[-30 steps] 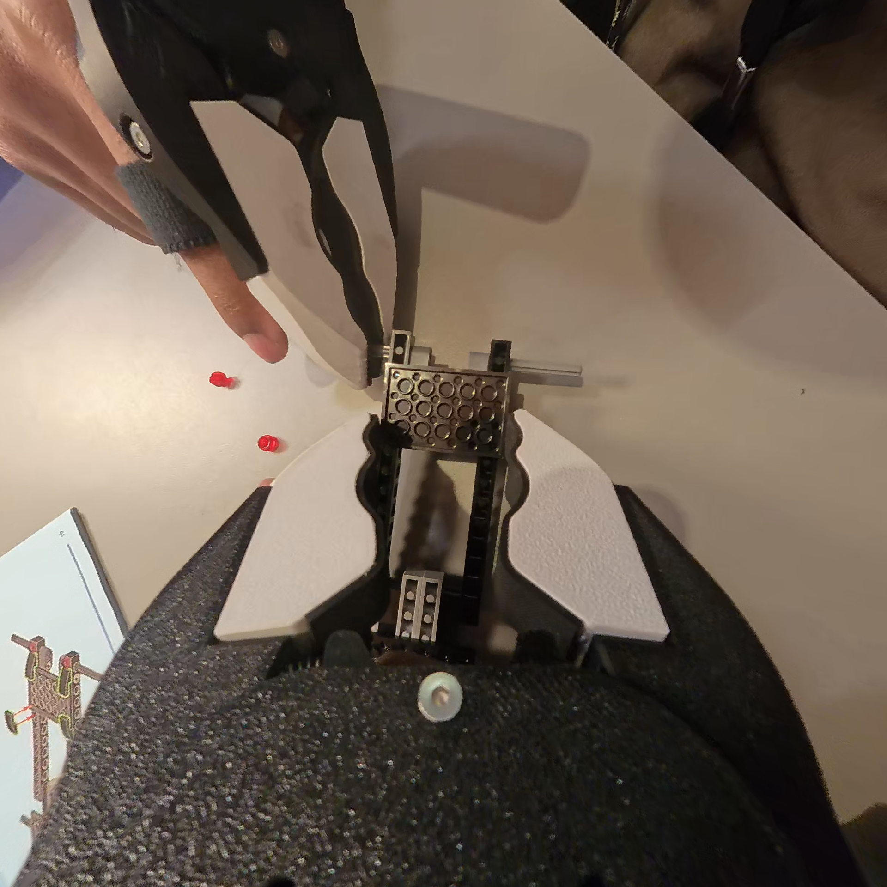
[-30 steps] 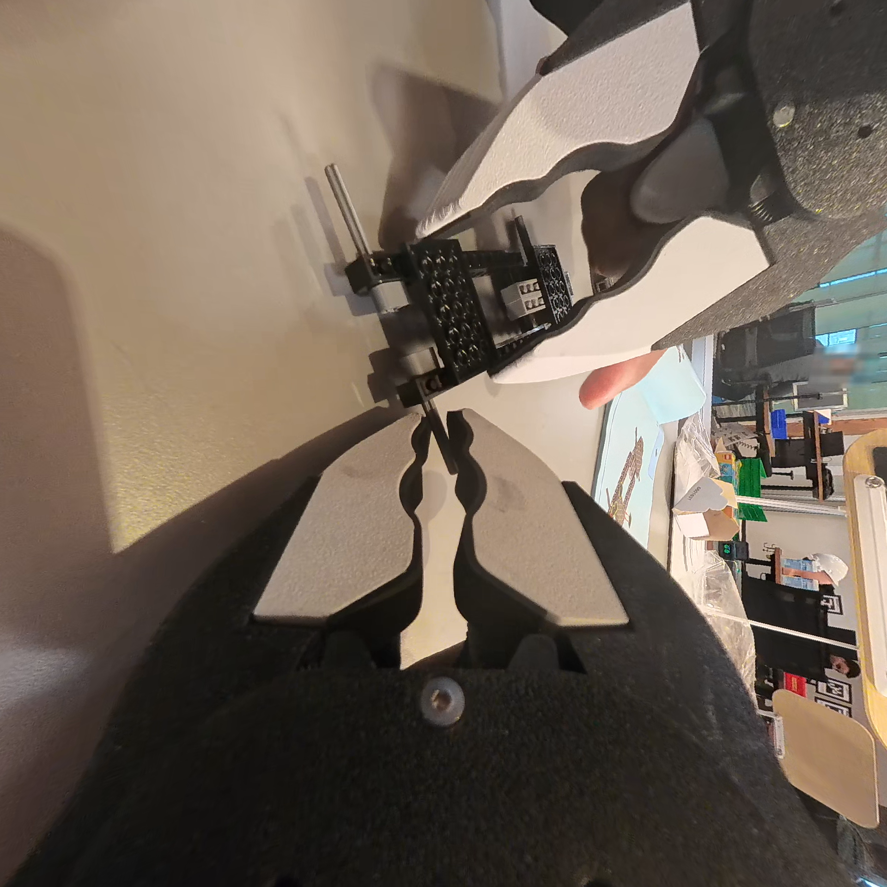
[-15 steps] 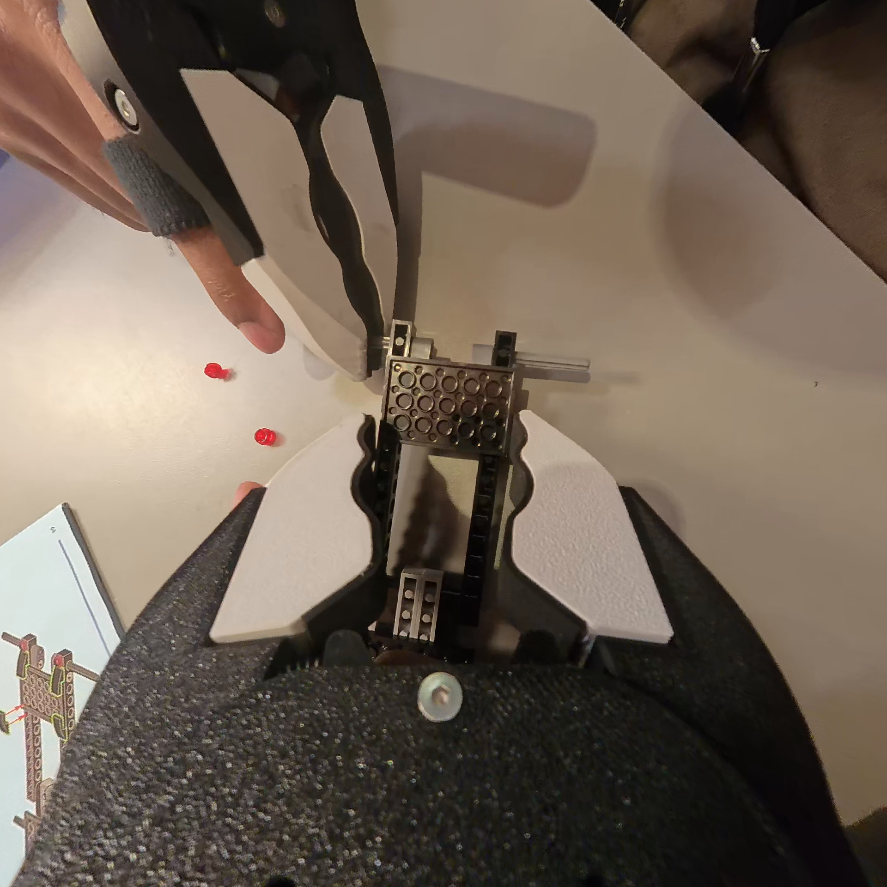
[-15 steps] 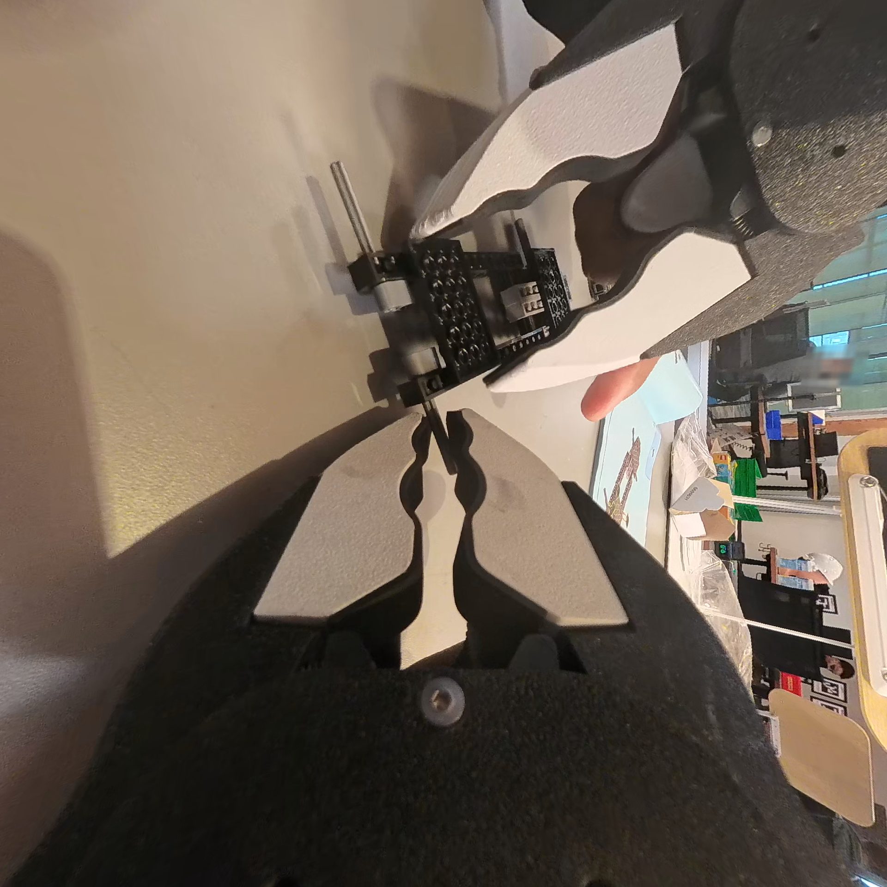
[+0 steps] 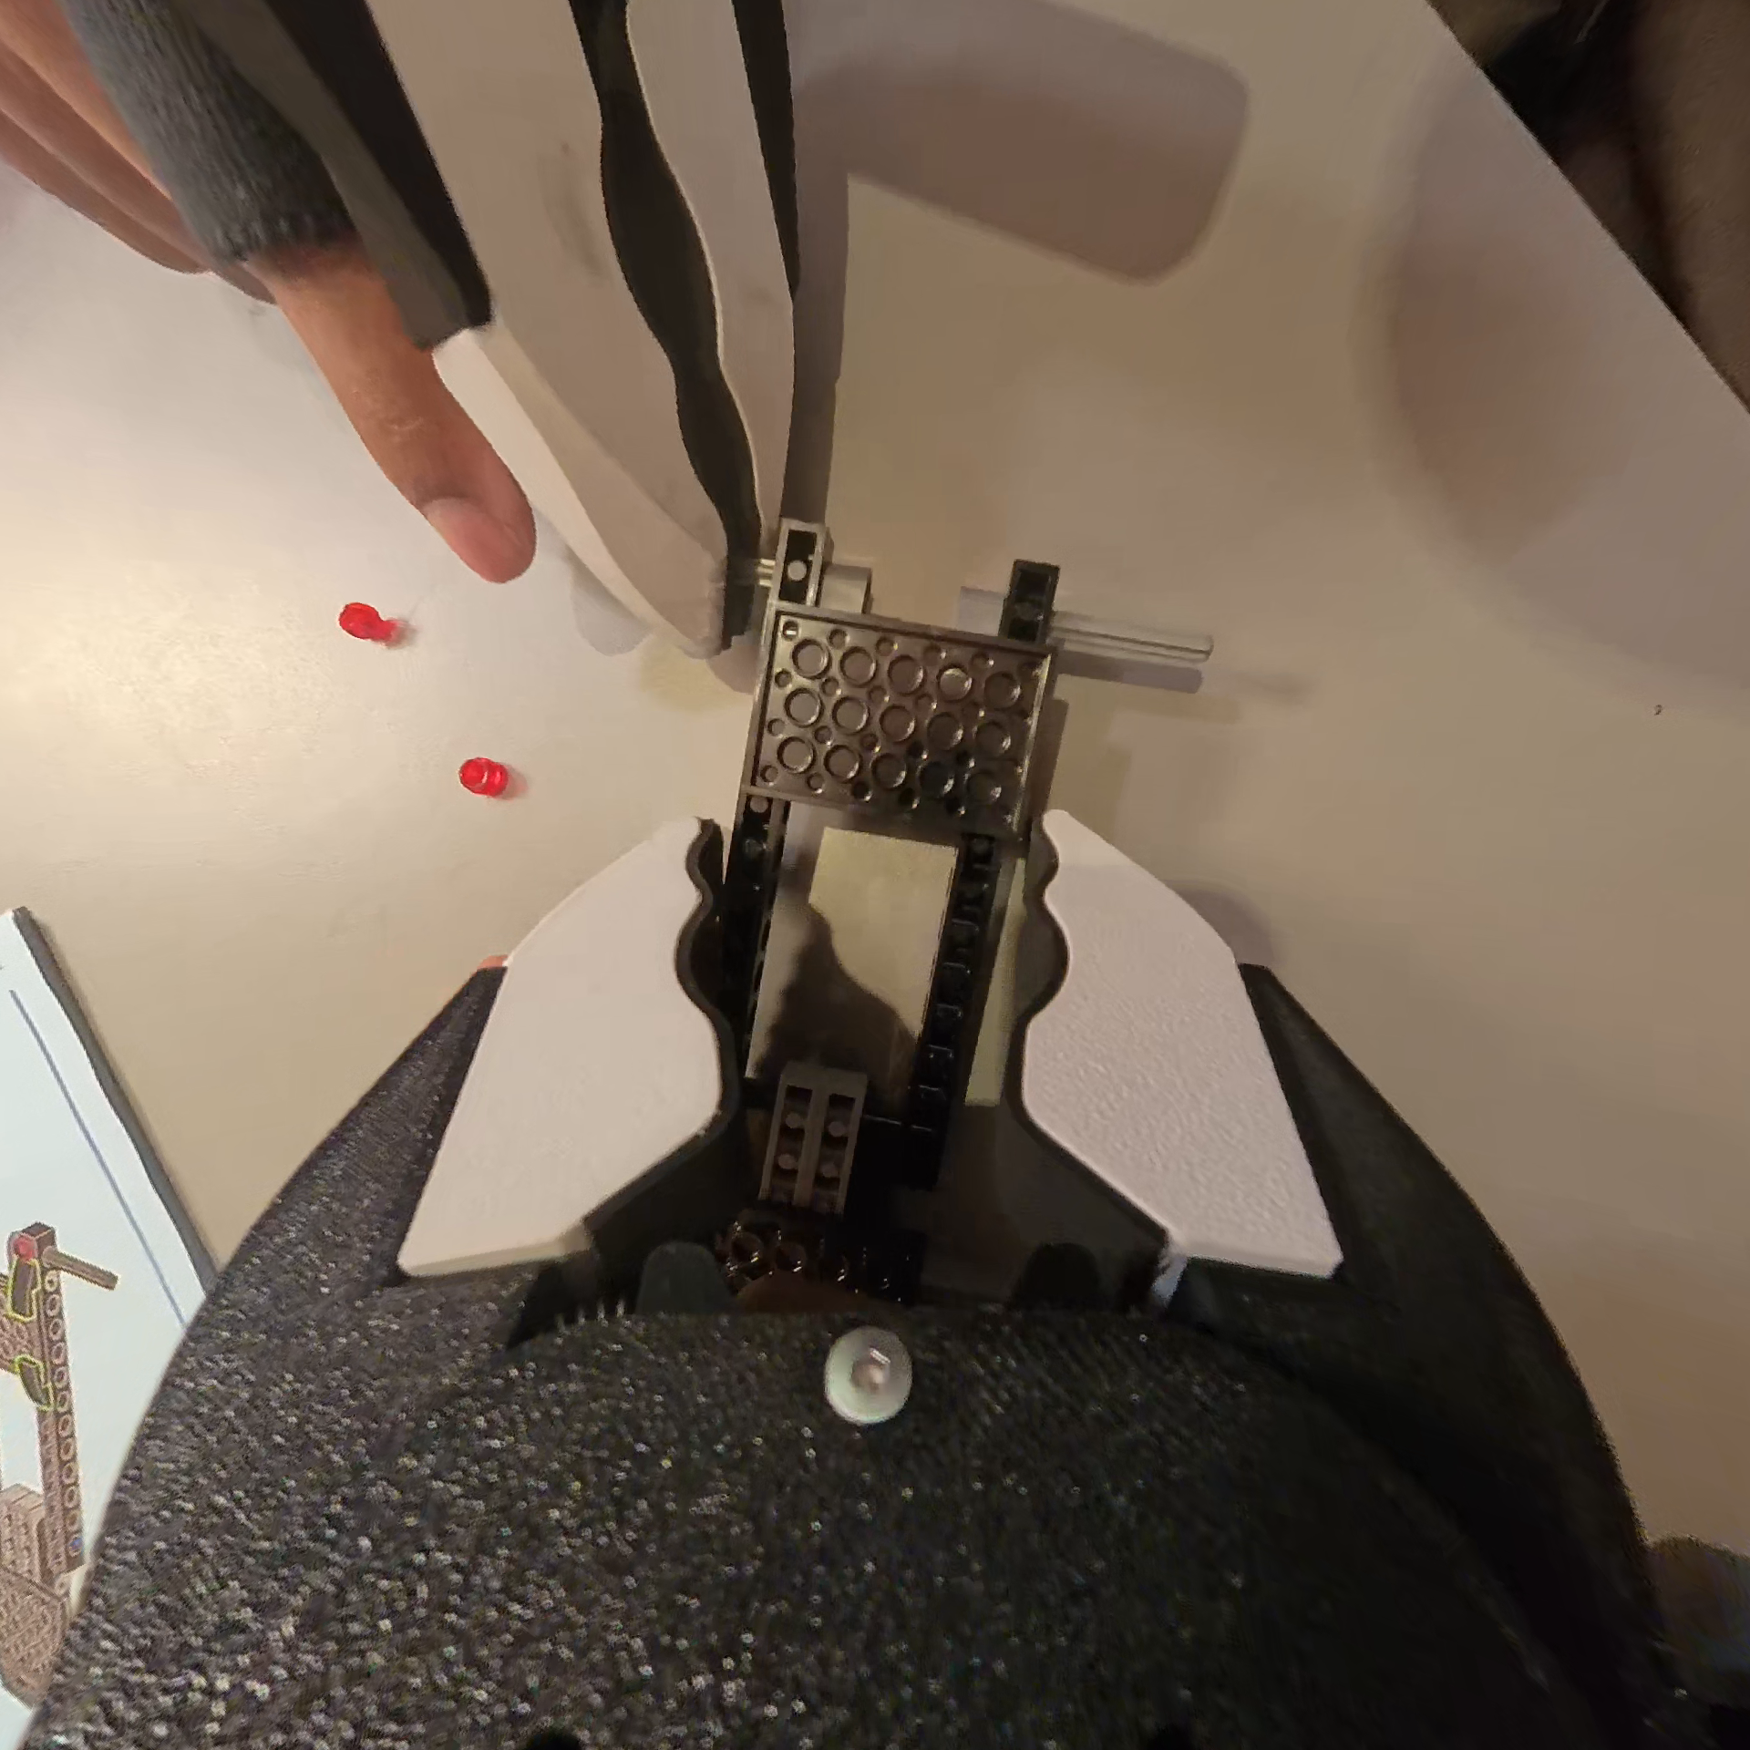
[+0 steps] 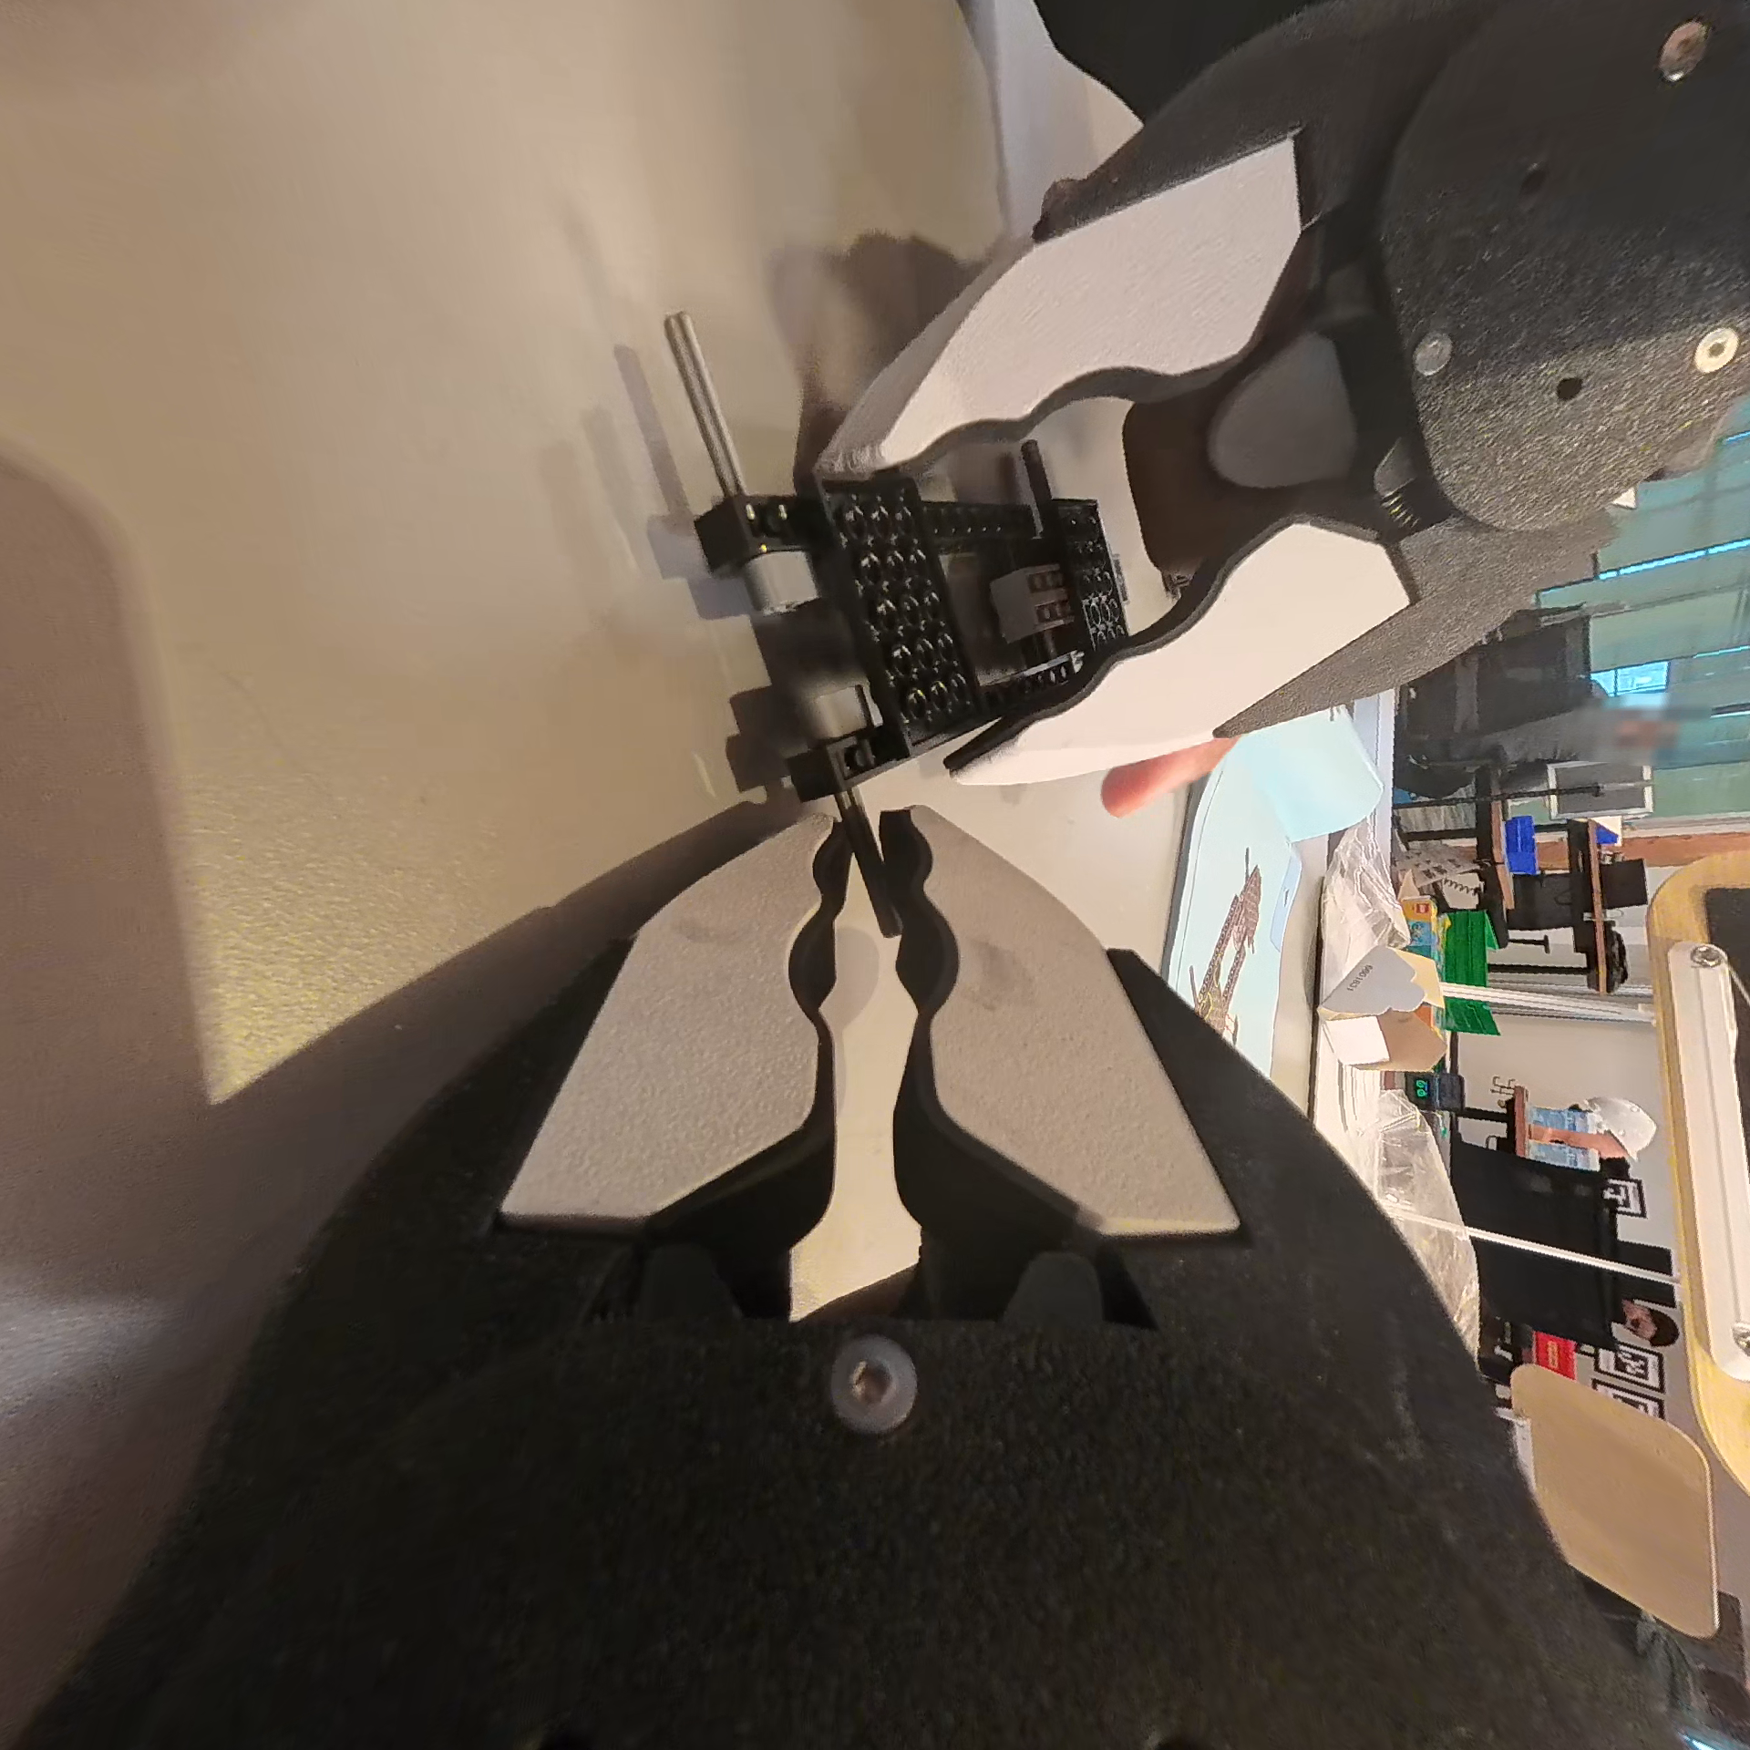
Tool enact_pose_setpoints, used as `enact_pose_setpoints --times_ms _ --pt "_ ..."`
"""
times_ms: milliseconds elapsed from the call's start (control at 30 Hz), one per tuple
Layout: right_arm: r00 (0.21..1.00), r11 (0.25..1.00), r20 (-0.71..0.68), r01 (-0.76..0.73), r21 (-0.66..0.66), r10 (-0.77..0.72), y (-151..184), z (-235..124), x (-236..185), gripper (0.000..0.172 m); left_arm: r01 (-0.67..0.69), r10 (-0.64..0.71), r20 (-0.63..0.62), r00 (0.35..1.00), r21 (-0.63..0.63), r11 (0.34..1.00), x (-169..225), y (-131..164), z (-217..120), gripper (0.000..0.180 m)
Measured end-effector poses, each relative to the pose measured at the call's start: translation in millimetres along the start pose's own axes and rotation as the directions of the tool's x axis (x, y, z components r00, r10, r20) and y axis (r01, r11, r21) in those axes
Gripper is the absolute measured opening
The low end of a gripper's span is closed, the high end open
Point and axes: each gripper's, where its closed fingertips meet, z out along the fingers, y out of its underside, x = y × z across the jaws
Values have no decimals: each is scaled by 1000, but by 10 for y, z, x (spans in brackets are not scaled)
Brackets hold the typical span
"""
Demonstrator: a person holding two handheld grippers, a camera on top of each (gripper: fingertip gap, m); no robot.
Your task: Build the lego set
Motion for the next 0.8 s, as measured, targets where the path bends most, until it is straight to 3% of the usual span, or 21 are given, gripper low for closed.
enact_pose_setpoints --times_ms 567,800 --pt "998 1000 -59 -3 -25 1 101 -27 61 10 41 -41 33 999 -5 999 -3 21 -19 55" --pt "998 999 -61 -6 -41 3 149 -43 70 12 71 -70 63 996 -19 997 -10 41 -35 70"
